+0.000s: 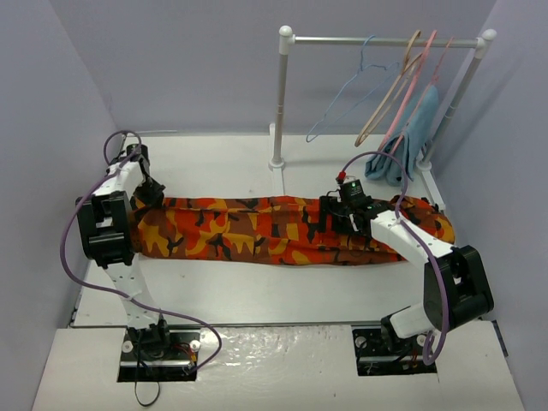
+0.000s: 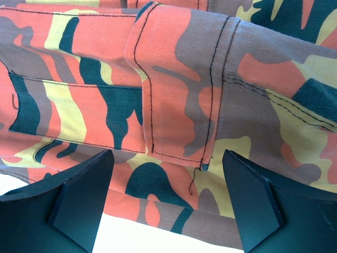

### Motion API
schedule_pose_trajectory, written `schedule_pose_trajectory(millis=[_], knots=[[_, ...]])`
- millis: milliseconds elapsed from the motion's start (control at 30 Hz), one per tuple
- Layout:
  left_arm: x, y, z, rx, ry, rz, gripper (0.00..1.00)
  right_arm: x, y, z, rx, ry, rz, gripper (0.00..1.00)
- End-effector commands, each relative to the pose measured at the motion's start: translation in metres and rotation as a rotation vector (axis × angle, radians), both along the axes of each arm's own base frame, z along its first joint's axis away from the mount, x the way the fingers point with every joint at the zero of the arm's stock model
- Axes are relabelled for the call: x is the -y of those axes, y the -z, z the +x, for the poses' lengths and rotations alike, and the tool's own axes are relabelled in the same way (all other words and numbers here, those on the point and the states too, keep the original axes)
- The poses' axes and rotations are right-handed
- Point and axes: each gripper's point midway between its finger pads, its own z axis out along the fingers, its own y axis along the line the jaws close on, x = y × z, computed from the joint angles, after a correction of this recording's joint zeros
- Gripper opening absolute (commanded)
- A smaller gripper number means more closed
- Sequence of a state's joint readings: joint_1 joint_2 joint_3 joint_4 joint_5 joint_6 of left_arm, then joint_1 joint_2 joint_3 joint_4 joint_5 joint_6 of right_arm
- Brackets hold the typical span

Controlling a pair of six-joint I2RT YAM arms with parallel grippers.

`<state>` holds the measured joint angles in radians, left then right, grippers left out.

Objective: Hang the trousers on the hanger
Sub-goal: Fold the trousers

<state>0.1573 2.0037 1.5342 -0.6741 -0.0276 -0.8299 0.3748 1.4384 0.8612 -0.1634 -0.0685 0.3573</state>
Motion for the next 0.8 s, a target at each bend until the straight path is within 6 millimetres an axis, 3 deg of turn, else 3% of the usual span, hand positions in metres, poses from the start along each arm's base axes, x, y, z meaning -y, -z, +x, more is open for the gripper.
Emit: schedule_pose_trajectory(millis=[0,133,267,333,400,567,667,767], knots=[[-0.012,-0.082,0.020,0.158,0.020,0.142,0.00,-0.007,-0.009,0.009,0.044,-0.023,0.014,0.81],[-0.018,-0.084,0.027,0.153,0.021,0.175,0.03,-0.007,-0.009,0.009,0.044,-0.024,0.017,0.81],[-0.015,-0.059,0.036,0.110,0.048,0.169,0.11,-0.006,-0.006,0.007,0.034,-0.025,0.013,0.81],[-0.013,-0.056,0.048,0.139,0.070,0.178,0.12,-0.007,-0.004,0.006,0.030,-0.027,0.014,0.82],[-0.012,-0.054,0.058,0.162,0.100,0.177,0.19,-0.008,-0.004,0.005,0.029,-0.030,0.018,0.81],[-0.013,-0.083,0.080,0.258,0.212,0.217,0.29,-0.009,-0.004,0.004,0.024,-0.037,0.025,0.81],[-0.026,-0.108,0.070,0.285,0.218,0.243,0.41,-0.012,-0.008,0.005,0.030,-0.045,0.036,0.81],[-0.049,-0.125,0.048,0.286,0.165,0.276,0.58,-0.015,-0.011,0.004,0.037,-0.060,0.043,0.81]])
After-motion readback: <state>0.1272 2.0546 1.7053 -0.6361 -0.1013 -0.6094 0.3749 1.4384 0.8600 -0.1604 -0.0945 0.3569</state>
